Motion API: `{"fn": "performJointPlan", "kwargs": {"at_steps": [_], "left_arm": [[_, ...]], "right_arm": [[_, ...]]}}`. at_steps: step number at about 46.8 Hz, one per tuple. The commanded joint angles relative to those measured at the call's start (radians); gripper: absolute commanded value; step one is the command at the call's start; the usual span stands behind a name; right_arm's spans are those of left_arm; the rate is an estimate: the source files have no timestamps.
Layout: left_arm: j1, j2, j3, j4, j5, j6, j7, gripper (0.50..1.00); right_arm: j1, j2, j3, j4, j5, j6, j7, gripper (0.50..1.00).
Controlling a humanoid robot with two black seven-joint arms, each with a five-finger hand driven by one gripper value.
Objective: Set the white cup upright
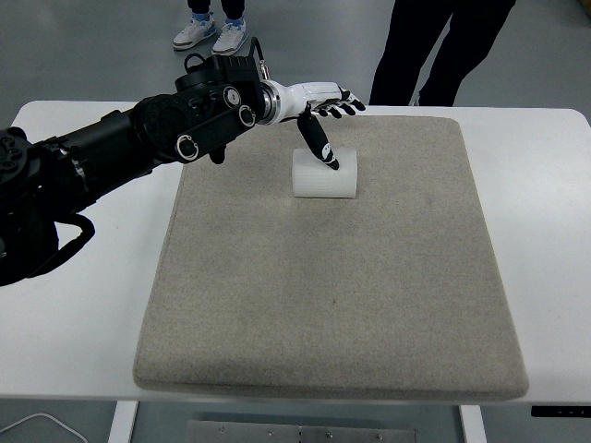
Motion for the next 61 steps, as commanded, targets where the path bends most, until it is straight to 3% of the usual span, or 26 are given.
{"fn": "performJointPlan", "kwargs": {"at_steps": [1, 61], "left_arm": [[0.004, 0.000, 0.002, -0.020, 0.000, -0.001, -0.001, 0.994], [0.016, 0.000, 0.077, -0.022, 0.007, -0.006, -0.004, 0.988]], "right_arm": [[0.000, 0.000, 0.000, 0.000, 0.000, 0.000, 0.000, 0.930], [-0.001, 0.000, 0.000, 0.000, 0.000, 0.000, 0.000, 0.930]]}}
